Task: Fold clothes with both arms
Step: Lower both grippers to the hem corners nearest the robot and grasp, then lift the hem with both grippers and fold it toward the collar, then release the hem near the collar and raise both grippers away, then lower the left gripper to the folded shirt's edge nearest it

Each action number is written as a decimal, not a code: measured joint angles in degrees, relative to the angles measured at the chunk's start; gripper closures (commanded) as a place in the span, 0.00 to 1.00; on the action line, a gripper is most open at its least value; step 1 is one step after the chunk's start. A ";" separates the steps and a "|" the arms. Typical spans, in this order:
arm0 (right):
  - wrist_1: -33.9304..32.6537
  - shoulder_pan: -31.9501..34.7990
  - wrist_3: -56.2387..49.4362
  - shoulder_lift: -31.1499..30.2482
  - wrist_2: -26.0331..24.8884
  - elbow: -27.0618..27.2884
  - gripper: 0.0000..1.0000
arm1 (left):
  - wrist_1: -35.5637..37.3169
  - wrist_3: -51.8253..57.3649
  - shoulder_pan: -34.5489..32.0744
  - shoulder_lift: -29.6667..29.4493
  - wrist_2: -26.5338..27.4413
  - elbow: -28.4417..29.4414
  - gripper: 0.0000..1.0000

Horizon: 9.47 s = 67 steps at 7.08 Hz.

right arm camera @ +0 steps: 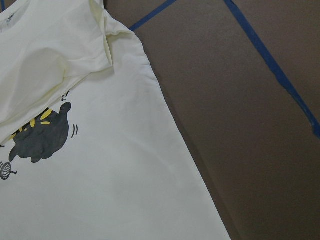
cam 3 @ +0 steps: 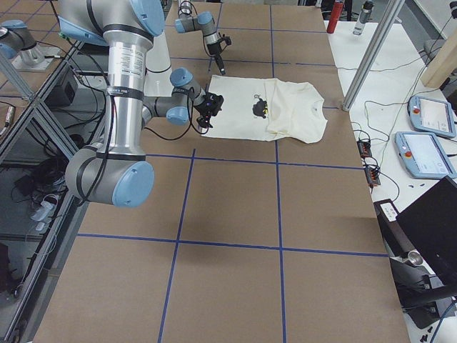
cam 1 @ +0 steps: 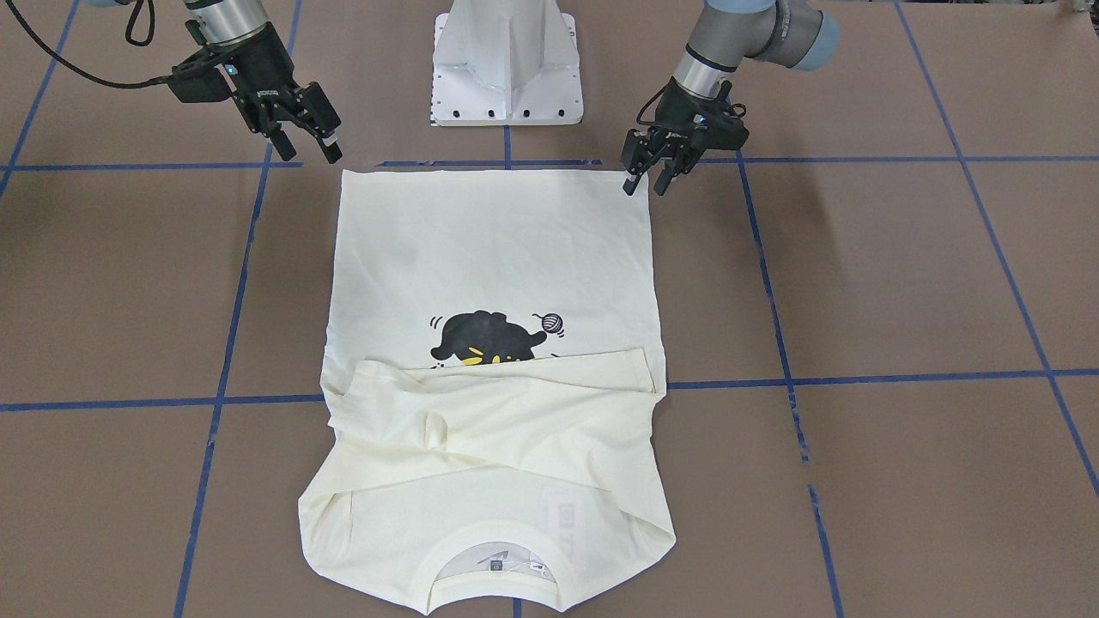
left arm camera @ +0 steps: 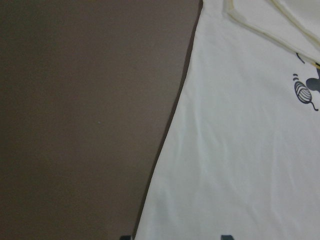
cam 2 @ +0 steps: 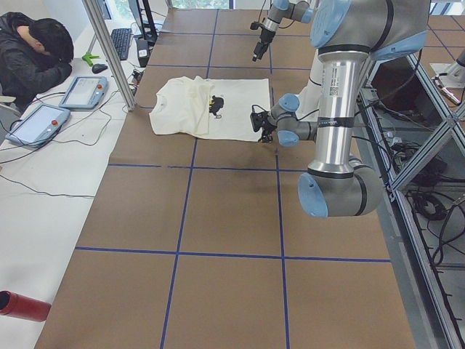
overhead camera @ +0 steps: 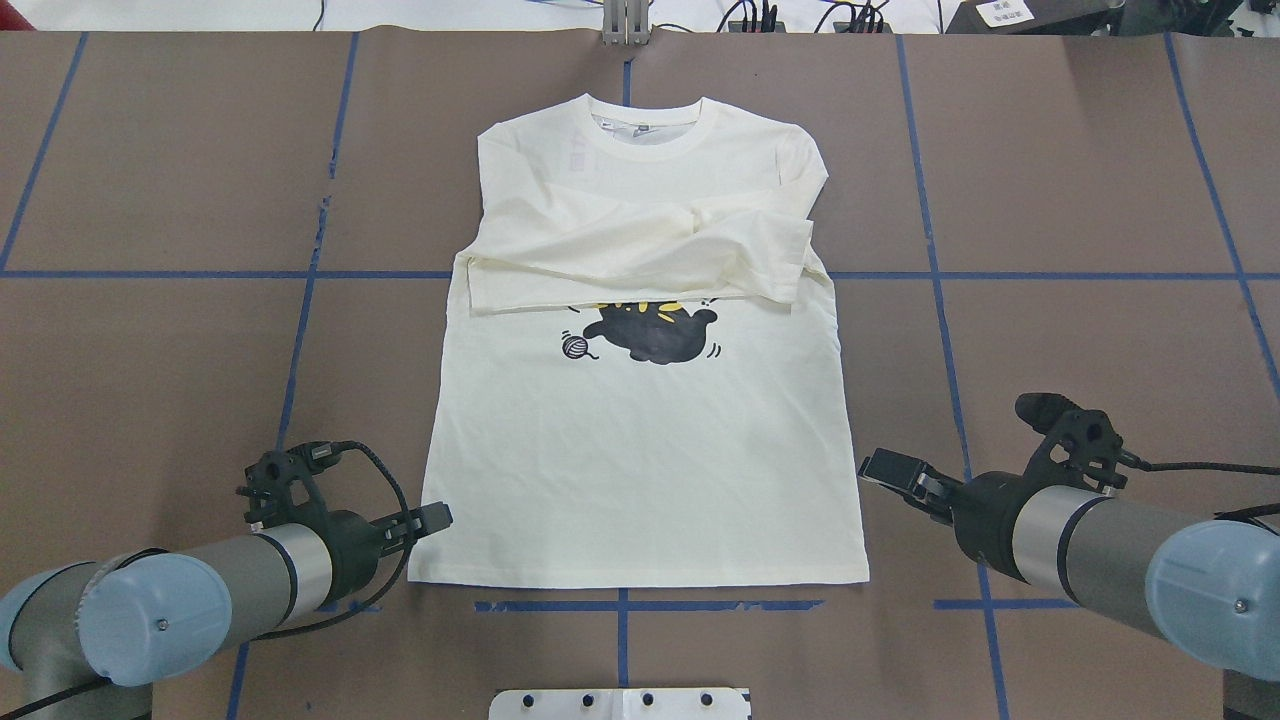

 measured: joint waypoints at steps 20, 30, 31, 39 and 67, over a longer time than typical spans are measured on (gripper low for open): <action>-9.10 -8.63 11.45 5.45 -5.93 -5.44 0.23 | 1.85 -0.35 3.38 -0.20 2.89 -3.99 1.00; -11.06 -10.19 11.15 7.97 -8.31 -9.51 1.00 | 1.85 -0.01 3.33 0.22 3.27 -4.75 1.00; -13.22 -10.13 10.74 7.83 -8.14 -8.03 1.00 | 1.89 -0.01 3.33 0.30 3.23 -5.02 1.00; -45.46 -0.64 2.09 11.28 8.03 26.47 1.00 | 42.17 8.91 -5.09 -5.08 -12.33 -38.12 1.00; -17.76 29.05 -33.38 36.28 20.36 -33.48 0.00 | 2.65 19.54 -11.65 -7.31 -10.80 6.75 0.55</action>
